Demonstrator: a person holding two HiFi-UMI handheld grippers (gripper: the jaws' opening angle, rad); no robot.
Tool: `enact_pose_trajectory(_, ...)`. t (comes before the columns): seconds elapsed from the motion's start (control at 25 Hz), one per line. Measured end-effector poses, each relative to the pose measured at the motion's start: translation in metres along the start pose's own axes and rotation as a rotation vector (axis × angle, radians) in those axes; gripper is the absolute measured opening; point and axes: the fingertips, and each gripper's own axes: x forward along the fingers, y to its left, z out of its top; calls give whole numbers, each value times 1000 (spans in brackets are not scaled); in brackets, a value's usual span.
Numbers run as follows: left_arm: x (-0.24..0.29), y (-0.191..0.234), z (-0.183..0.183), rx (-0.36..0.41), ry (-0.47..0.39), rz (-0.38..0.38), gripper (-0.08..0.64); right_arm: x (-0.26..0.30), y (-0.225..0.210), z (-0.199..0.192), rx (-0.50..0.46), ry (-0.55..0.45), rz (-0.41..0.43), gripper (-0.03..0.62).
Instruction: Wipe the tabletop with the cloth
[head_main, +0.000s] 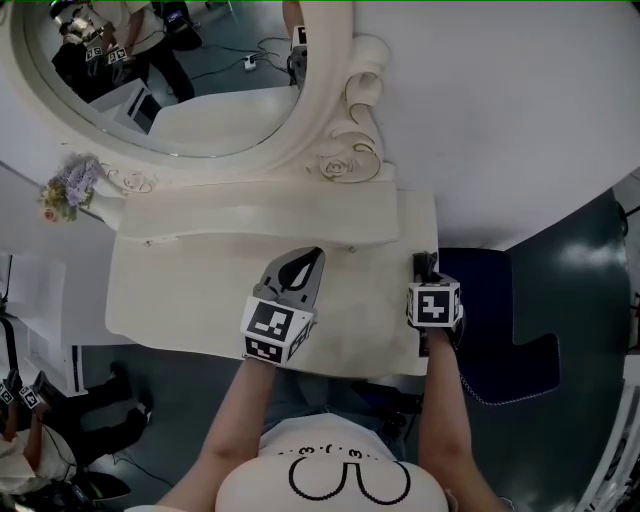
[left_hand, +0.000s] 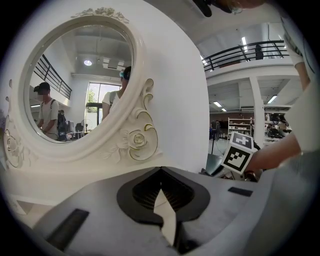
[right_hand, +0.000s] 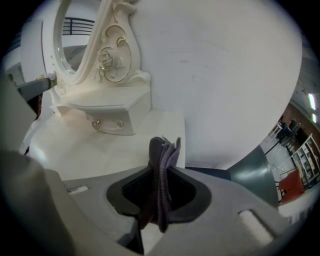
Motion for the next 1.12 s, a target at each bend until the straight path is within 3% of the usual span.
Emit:
enact_pose_trajectory(0.84, -52, 67, -22, -39, -10, -35, -2, 7, 80, 10, 34, 6, -10, 81)
enact_pose_trajectory(1.12, -68, 86, -27, -41, -8, -71, -2, -2, 104, 12, 85, 19, -51, 81)
